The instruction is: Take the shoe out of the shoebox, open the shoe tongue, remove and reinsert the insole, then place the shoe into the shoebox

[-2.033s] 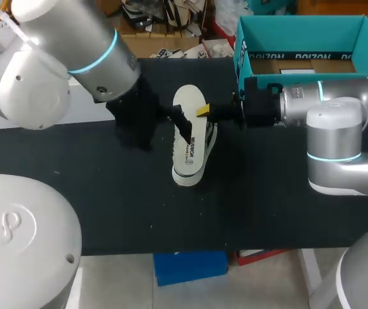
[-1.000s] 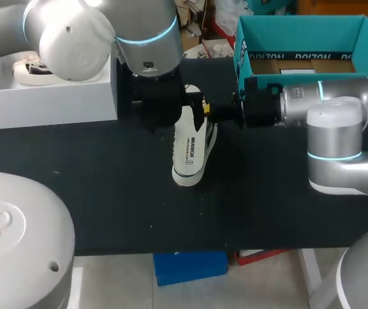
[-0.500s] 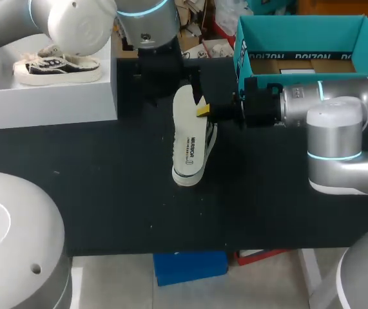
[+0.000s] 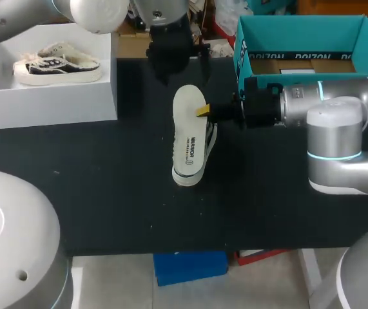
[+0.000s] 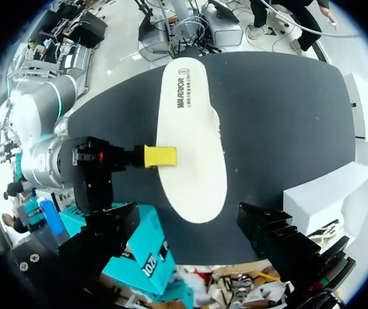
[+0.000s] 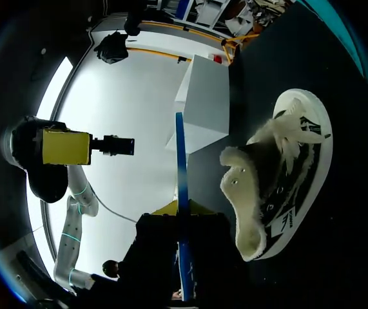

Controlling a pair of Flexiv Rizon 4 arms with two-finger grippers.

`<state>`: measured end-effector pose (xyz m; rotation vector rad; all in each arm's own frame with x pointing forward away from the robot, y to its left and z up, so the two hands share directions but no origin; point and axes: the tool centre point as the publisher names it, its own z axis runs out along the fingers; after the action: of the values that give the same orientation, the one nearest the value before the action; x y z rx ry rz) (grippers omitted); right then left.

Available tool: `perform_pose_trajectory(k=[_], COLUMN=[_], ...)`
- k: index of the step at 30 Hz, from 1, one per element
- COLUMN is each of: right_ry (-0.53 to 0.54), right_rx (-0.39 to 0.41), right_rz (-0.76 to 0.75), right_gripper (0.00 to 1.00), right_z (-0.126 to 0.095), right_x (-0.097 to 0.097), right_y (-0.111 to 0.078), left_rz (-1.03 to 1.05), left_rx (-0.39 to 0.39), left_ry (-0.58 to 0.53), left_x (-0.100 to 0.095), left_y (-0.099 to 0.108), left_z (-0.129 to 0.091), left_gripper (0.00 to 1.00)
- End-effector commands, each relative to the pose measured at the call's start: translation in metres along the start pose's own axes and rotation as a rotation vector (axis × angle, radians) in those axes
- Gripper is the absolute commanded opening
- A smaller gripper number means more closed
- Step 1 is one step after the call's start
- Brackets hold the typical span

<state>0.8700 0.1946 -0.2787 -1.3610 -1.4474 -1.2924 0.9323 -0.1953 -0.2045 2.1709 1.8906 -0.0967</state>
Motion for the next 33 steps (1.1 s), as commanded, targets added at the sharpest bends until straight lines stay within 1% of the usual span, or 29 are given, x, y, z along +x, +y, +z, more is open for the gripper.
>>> perform_pose_trajectory(k=[1,2,4,6,12,16,23,28,31,32,33], right_ry=[-0.002,-0.002,-0.002,-0.002,-0.002,-0.002,-0.002,-0.002,-0.002,-0.002,-0.002], right_rx=[-0.001,-0.001,-0.001,-0.001,-0.001,-0.001,-0.001,-0.001,-0.001,-0.001,-0.001], right_rz=[0.001,0.001,0.001,0.001,0.001,0.001,0.001,0.001,0.001,0.001,0.001], right_gripper=[0.0,0.0,0.0,0.0,0.0,0.0,0.0,0.0,0.0,0.0,0.0], right_z=[0.001,0.001,0.001,0.001,0.001,0.001,0.001,0.001,0.001,0.001,0.001], right_x=[0.0,0.0,0.0,0.0,0.0,0.0,0.0,0.0,0.0,0.0,0.0], right_y=[0.0,0.0,0.0,0.0,0.0,0.0,0.0,0.0,0.0,0.0,0.0], left_rz=[0.001,-0.003,-0.014,-0.022,-0.036,-0.04,-0.048,-0.048,-0.045,-0.045,-0.045], left_rx=[0.03,0.029,0.025,0.021,0.014,0.014,0.037,0.043,0.039,0.039,0.04], left_ry=[0.004,0.007,0.008,0.015,0.019,0.018,0.011,0.009,0.007,0.006,0.003], left_x=[-0.002,-0.002,0.001,0.001,-0.002,-0.004,-0.004,-0.006,-0.007,-0.007,-0.007], left_y=[0.018,0.019,0.03,0.033,0.031,0.015,-0.024,-0.055,-0.077,-0.081,-0.09], left_z=[0.009,0.008,0.01,0.009,0.003,0.002,0.005,0.003,0.001,0.001,0.0], left_gripper=[1.0,1.0,1.0,1.0,1.0,1.0,1.0,1.0,1.0,1.0,1.0])
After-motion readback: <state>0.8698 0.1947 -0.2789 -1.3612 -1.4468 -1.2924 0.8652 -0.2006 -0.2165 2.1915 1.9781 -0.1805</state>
